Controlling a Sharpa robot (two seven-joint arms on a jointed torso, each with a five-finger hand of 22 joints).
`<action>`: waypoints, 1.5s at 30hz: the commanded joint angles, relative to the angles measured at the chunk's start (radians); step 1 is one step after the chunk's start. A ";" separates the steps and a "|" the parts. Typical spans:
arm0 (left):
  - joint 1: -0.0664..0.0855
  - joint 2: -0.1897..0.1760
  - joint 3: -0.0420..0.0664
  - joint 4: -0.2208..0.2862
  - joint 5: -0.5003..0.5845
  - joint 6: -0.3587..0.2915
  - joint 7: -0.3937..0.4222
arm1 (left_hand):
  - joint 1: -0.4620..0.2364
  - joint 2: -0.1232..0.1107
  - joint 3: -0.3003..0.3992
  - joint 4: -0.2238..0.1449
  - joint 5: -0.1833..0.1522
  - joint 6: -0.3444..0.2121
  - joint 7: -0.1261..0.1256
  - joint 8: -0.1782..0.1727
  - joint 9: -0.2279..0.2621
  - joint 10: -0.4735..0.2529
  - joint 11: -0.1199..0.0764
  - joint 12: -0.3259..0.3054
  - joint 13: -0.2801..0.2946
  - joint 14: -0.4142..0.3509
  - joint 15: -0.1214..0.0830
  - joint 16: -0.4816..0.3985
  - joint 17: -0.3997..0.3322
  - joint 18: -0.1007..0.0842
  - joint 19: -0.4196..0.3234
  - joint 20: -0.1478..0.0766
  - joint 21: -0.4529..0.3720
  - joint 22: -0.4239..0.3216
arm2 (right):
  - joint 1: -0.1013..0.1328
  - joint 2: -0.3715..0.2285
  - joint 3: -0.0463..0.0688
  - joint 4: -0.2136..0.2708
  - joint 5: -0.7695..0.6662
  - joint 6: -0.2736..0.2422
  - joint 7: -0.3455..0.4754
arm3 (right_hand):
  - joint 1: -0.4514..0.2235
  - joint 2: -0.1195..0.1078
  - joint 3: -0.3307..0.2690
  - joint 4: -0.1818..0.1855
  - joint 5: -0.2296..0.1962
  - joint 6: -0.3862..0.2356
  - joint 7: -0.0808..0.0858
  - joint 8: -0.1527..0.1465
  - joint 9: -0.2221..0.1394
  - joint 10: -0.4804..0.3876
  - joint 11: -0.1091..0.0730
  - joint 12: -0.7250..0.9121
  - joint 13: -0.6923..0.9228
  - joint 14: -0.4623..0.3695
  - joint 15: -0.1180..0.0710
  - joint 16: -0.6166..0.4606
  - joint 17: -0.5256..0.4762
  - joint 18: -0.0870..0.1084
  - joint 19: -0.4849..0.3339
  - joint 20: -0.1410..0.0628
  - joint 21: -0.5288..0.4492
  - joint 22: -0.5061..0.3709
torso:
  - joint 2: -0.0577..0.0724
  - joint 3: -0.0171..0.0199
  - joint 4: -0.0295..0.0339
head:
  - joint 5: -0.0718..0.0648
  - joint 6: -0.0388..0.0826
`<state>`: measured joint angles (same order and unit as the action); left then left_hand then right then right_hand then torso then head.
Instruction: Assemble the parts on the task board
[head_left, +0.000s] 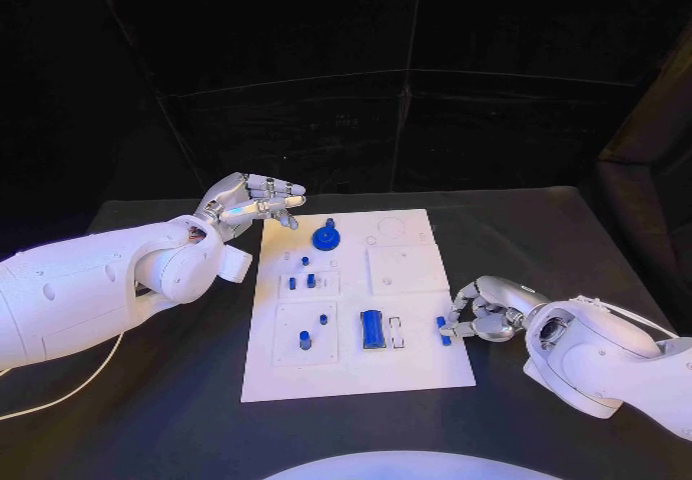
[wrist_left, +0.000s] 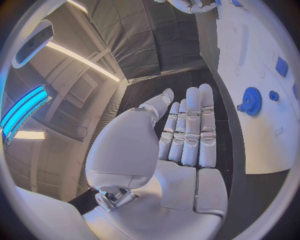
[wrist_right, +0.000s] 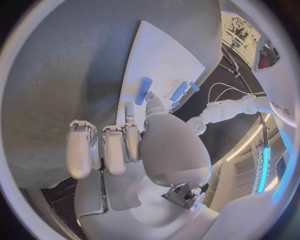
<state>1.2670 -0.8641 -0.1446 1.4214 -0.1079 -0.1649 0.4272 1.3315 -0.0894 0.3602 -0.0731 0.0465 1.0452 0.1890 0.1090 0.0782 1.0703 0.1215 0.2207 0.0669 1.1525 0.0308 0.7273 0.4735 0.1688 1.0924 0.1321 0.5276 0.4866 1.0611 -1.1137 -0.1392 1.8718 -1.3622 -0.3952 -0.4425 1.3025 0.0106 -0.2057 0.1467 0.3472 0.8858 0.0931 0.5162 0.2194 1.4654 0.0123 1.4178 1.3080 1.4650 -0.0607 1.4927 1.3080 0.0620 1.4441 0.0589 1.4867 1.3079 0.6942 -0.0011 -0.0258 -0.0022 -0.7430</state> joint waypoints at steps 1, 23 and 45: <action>0.001 -0.001 0.001 0.002 0.003 0.014 0.003 | 0.001 0.007 -0.008 0.000 0.001 -0.006 0.002 -0.002 -0.002 -0.008 0.000 -0.003 0.000 0.001 0.006 -0.003 -0.001 0.012 0.008 0.001 -0.006 -0.001 | -0.003 0.009 0.000 -0.001 -0.041 0.034 -0.035 | 0.002 -0.001 -0.007 0.000 0.007 0.010 0.000 -0.005 -0.001 0.036 0.000 0.004 0.122 0.076 0.007 0.005 0.086 -0.014 -0.006 0.000 -0.004 0.051 | 0.000 -0.0001 -0.0006 | 0.001 -0.001; 0.001 -0.007 0.000 0.005 0.003 0.014 0.003 | 0.001 0.007 -0.008 0.000 0.001 -0.006 0.002 -0.002 -0.002 -0.008 0.000 -0.003 0.000 0.001 0.006 -0.003 -0.001 0.012 0.008 0.001 -0.006 -0.001 | -0.029 0.080 0.000 -0.009 -0.250 0.188 -0.130 | 0.089 0.024 0.041 -0.081 -0.130 0.058 -0.008 -0.044 -0.013 0.037 -0.007 0.012 0.134 0.075 0.000 0.011 0.097 -0.018 0.005 -0.007 0.003 0.070 | 0.000 -0.0010 0.0015 | 0.006 -0.004; -0.001 -0.008 0.000 0.004 0.003 0.015 0.004 | 0.001 0.007 -0.008 0.000 0.001 -0.006 0.002 -0.002 -0.002 -0.008 0.000 -0.003 0.000 0.001 0.006 -0.003 -0.001 0.012 0.008 0.001 -0.006 -0.001 | -0.036 0.080 0.001 0.043 -0.256 0.102 -0.211 | 0.082 0.069 0.199 -0.118 -0.098 0.115 -0.027 -0.091 -0.029 0.035 -0.026 0.001 0.130 0.074 -0.013 0.009 0.096 -0.021 0.014 -0.019 0.008 0.084 | -0.002 -0.0013 0.0020 | 0.010 -0.002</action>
<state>1.2651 -0.8727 -0.1455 1.4240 -0.1079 -0.1606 0.4261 1.3315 -0.0894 0.3602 -0.0731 0.0465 1.0452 0.1890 0.1090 0.0783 1.0703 0.1215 0.2206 0.0669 1.1525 0.0308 0.7274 0.4737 0.1689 1.0924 0.1321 0.5276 0.4869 1.0374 -1.0306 -0.1263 1.9244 -1.6853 -0.2973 -0.6117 1.3705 0.0458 -0.0147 0.0244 0.2451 0.9925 0.0671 0.4287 0.1886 1.4665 -0.0038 1.4228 1.3101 1.4650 -0.0683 1.5006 1.3075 0.0613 1.4583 0.0445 1.4911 1.3076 0.6931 -0.0018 -0.0253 0.0068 -0.7456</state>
